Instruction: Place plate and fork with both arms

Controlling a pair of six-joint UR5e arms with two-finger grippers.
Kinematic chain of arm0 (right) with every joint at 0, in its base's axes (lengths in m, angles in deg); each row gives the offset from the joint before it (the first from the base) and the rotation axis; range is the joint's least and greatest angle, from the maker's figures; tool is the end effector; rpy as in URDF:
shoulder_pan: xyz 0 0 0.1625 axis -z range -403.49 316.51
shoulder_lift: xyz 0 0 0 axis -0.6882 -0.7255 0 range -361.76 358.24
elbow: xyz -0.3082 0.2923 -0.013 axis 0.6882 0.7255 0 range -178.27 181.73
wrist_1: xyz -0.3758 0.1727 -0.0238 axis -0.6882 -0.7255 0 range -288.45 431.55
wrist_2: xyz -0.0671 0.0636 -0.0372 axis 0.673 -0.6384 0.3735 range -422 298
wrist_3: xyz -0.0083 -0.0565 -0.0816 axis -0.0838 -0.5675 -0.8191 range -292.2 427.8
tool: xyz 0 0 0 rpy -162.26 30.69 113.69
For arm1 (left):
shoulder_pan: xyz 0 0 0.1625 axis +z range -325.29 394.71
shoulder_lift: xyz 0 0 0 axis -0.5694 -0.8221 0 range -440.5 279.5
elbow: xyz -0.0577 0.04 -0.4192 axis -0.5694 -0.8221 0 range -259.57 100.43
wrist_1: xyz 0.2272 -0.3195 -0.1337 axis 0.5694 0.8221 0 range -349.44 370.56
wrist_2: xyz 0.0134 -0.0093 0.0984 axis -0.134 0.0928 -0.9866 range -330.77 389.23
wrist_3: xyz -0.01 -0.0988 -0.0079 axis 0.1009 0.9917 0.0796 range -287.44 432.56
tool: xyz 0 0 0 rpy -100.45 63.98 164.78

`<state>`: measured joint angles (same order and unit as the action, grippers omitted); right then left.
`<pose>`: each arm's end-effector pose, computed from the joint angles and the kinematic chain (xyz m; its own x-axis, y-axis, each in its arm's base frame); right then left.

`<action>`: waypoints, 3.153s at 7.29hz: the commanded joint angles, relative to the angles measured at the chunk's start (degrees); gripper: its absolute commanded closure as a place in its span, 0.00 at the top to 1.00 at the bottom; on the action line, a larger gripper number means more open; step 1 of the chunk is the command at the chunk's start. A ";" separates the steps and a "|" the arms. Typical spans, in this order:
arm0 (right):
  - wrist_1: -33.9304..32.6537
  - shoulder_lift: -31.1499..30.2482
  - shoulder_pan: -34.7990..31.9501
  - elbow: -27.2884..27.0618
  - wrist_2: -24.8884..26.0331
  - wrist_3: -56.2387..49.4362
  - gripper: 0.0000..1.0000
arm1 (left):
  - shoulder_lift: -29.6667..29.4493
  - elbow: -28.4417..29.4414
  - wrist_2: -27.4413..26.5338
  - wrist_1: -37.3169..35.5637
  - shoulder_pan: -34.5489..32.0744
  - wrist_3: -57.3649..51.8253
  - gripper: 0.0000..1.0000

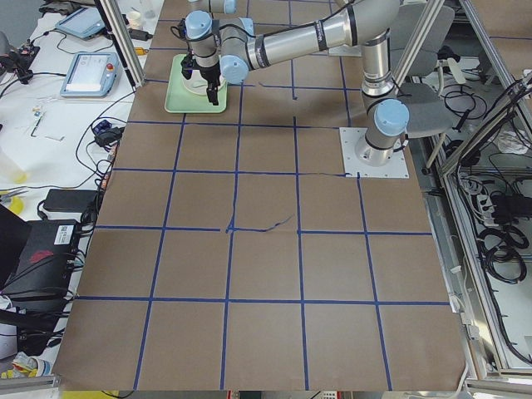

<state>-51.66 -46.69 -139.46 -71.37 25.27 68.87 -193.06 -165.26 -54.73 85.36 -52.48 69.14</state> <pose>0.2158 -0.7362 0.1873 -0.9948 -0.0896 -0.0491 -0.0851 0.9926 -0.0871 -0.1126 -0.6362 0.3278 -0.9941 0.0052 0.1081 0.0103 0.9988 0.0470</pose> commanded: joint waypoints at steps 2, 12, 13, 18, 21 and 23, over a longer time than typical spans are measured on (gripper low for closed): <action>-0.01 -2.43 -0.18 -0.99 0.00 -0.28 1.00 | 0.85 0.09 -0.07 0.78 -0.17 0.09 1.00; 39.45 -32.50 0.00 -4.25 2.82 -0.11 1.00 | 15.45 -5.80 -8.50 12.65 -3.16 8.35 1.00; 39.46 -32.50 -0.18 -4.25 2.81 -0.11 1.00 | 15.01 -5.19 -8.59 13.00 -2.99 8.17 1.00; 38.92 -33.73 -0.27 -6.27 3.25 -0.11 1.00 | 17.64 -2.99 -8.07 21.35 -3.34 8.69 1.00; 39.02 -34.34 -0.27 -6.27 3.34 -0.11 1.00 | 16.41 -4.12 -8.42 17.41 -5.62 9.75 1.00; 38.93 -34.88 -0.27 -6.44 3.25 -0.19 1.00 | 17.38 -5.36 -8.50 16.09 -5.71 9.58 1.00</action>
<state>-12.70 -81.31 -139.73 -77.73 28.58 68.71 -176.16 -170.01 -63.17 102.44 -58.05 78.81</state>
